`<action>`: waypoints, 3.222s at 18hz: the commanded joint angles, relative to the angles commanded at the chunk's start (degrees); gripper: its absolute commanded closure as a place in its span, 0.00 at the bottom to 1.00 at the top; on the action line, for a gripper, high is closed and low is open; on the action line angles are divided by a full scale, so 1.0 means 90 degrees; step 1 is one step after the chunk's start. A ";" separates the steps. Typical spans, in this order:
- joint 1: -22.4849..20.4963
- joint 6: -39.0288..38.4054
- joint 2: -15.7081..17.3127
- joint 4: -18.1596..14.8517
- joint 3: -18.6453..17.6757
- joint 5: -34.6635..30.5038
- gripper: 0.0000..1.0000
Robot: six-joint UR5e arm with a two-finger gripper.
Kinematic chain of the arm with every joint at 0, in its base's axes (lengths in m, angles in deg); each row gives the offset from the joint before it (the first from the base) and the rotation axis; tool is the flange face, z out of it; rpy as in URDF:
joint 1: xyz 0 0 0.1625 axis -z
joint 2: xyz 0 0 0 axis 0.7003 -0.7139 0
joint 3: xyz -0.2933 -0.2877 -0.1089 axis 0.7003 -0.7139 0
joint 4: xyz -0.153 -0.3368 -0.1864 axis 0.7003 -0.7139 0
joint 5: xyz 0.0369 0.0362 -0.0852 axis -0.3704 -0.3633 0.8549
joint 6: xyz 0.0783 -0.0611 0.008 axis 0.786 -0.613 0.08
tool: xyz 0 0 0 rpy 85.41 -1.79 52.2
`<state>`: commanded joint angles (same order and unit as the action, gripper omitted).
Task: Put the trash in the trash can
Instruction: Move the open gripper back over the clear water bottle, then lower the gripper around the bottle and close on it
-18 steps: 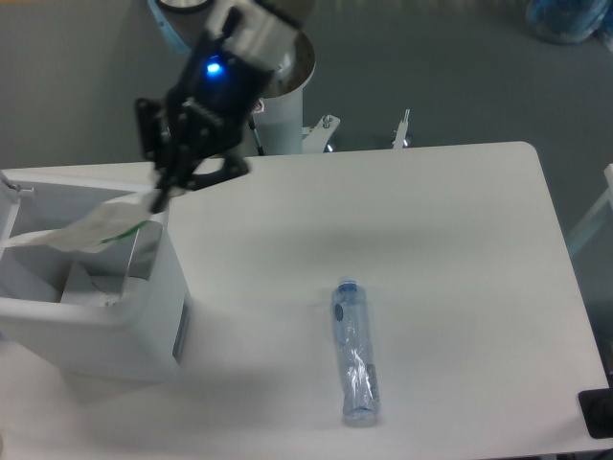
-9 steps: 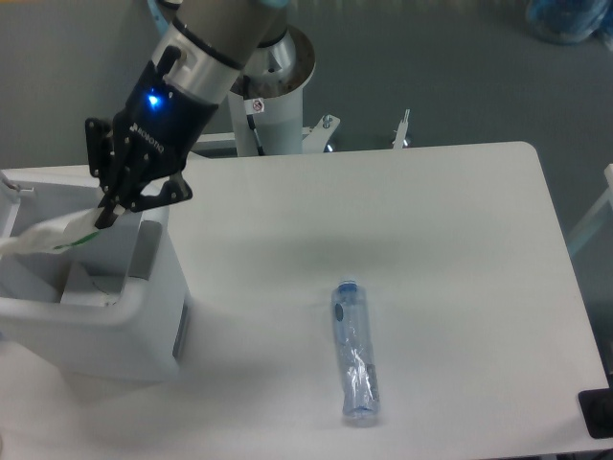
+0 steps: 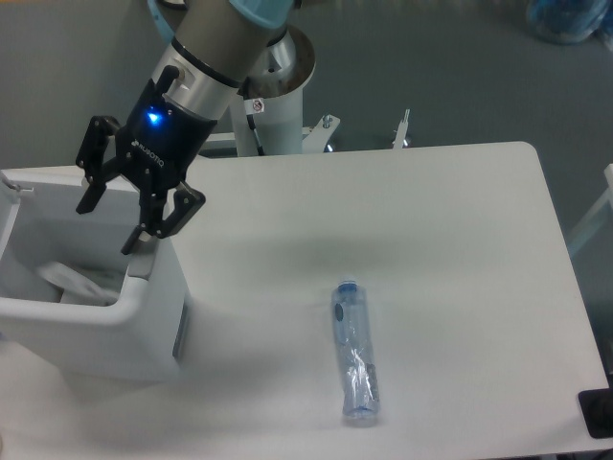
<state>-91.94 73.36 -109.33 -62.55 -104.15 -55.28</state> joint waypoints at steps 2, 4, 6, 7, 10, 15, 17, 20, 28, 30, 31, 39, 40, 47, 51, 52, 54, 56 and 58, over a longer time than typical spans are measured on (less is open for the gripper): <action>-0.0352 0.0010 -0.0068 0.0000 0.0039 -0.0019 0.00; -0.0665 0.0000 -0.0253 -0.0010 0.0049 -0.0156 0.00; -0.0958 -0.0010 -0.0438 -0.0010 0.0039 -0.0428 0.00; -0.1114 -0.0019 -0.0526 -0.0010 0.0058 -0.0517 0.00; -0.1427 -0.0039 -0.0926 -0.0039 0.0166 -0.0722 0.00; -0.1555 -0.0098 -0.1590 -0.0097 0.0487 -0.1541 0.00; -0.1555 -0.0262 -0.2106 -0.0233 0.0905 -0.1970 0.00; -0.1536 -0.0566 -0.2586 -0.0915 0.1609 -0.2469 0.00; -0.1535 -0.0644 -0.3222 -0.2626 0.2821 -0.3271 0.00; -0.1526 -0.0810 -0.3359 -0.2850 0.3046 -0.3417 0.00; -0.1516 -0.0878 -0.3398 -0.2919 0.3095 -0.3457 0.00; -0.1224 -0.1717 -0.3749 -0.3085 0.3495 -0.3622 0.00; -0.1155 -0.1854 -0.3847 -0.3173 0.3593 -0.3729 0.00; -0.0716 -0.2392 -0.4462 -0.3223 0.3984 -0.4043 0.00; -0.0598 -0.2588 -0.4765 -0.3184 0.4121 -0.4257 0.00; -0.0569 -0.2588 -0.4795 -0.3184 0.4121 -0.4277 0.00; -0.0530 -0.2588 -0.4834 -0.3164 0.4121 -0.4277 0.00; -0.0510 -0.2588 -0.4883 -0.3164 0.4121 -0.4287 0.00; -0.0461 -0.2588 -0.4951 -0.3164 0.4121 -0.4355 0.00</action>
<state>-96.09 50.07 -153.89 -91.03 -67.06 -94.48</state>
